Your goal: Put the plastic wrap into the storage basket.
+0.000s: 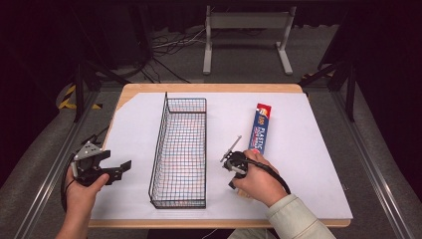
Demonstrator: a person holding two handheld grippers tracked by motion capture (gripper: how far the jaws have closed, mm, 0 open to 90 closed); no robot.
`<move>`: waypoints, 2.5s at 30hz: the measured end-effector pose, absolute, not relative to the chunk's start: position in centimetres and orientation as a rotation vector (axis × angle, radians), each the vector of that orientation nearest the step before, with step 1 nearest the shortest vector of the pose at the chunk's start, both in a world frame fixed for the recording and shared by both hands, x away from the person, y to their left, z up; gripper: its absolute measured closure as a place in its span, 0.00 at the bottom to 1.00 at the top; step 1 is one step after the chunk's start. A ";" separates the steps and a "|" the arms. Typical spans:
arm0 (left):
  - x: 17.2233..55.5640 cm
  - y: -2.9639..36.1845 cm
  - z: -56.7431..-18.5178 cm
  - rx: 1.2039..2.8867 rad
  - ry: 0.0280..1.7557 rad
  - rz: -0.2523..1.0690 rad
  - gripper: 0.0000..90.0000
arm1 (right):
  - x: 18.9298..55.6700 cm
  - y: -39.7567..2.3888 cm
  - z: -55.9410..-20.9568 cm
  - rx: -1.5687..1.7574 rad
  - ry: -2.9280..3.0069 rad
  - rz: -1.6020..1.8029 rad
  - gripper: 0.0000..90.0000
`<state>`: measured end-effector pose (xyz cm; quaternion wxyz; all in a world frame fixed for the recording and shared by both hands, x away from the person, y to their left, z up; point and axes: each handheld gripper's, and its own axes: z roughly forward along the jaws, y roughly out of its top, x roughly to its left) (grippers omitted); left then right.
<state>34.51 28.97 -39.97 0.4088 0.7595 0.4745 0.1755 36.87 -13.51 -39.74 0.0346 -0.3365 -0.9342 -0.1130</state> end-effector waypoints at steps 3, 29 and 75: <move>34.5 28.9 -40.0 1.905 1.202 0.437 0.13 | 36.5 -14.4 -39.5 -1.066 -2.856 -0.337 1.00; 34.8 28.6 -39.9 1.922 1.188 0.441 0.13 | 35.6 -24.1 -39.1 -1.374 -2.802 -0.112 1.00; 34.8 29.2 -40.1 1.904 1.205 0.440 0.12 | 40.5 -26.3 -34.2 -1.752 -2.860 -1.188 0.29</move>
